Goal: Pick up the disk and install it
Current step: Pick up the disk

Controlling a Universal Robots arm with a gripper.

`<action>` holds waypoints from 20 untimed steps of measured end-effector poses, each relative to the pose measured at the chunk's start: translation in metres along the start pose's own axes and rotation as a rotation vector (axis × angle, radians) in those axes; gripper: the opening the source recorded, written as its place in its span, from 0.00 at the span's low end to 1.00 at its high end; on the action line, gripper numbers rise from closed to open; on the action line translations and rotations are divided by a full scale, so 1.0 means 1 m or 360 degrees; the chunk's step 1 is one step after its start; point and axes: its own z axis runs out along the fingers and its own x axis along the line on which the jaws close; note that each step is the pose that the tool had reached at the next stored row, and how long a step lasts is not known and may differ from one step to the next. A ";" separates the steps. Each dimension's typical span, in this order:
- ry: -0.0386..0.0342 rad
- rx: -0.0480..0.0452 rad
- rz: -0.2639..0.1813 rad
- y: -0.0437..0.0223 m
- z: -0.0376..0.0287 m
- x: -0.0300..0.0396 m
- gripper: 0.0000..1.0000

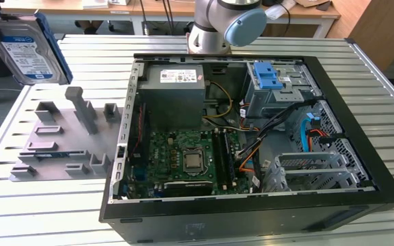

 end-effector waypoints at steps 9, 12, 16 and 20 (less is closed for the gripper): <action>0.0000 0.0000 0.0000 0.0000 -0.0018 0.0000 0.36; 0.0000 0.0000 0.0000 0.0000 -0.0027 0.0000 0.36; 0.0000 0.0000 0.0000 0.0001 -0.0040 0.0000 0.36; 0.0000 0.0000 0.0000 0.0001 -0.0062 0.0000 0.36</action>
